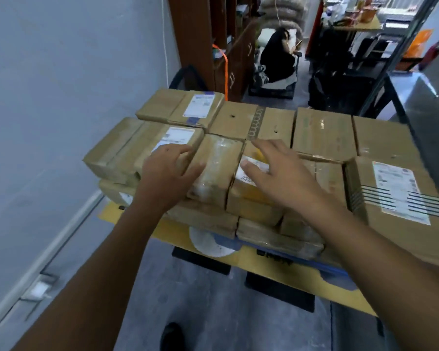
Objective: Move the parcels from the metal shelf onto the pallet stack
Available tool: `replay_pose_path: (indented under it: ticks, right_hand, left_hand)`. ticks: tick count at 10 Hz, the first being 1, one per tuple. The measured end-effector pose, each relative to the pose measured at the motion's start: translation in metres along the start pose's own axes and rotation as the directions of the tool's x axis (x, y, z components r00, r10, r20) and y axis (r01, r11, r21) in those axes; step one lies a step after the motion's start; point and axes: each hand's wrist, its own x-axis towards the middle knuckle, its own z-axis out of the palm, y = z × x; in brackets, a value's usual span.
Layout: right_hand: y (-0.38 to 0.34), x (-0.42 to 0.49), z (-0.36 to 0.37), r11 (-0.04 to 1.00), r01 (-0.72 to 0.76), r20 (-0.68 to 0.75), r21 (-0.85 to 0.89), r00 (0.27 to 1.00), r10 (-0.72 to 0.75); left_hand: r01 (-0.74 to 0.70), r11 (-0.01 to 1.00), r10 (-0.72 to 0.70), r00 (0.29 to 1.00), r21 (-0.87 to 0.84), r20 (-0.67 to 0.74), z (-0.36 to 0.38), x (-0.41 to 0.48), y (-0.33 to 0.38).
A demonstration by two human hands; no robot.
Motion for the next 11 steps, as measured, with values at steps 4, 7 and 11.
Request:
replay_pose_path:
  ticks: [4,7,11]
  right_hand:
    - [-0.106,0.091,0.127,0.975,-0.202,-0.003,-0.09,0.979,0.202]
    - [-0.119,0.09,0.141,0.953,-0.247,-0.03,-0.177,0.969,0.245]
    - [-0.121,0.086,0.126,0.964,-0.256,-0.055,-0.069,0.966,0.252]
  left_hand:
    - [0.09,0.988,-0.105,0.987,0.126,0.119,-0.085,0.085,-0.185]
    - [0.013,0.988,-0.049,0.97,0.151,0.237,-0.063,0.099,-0.23]
    - [0.001,0.974,-0.049,0.977,0.226,0.207,-0.062,0.104,-0.219]
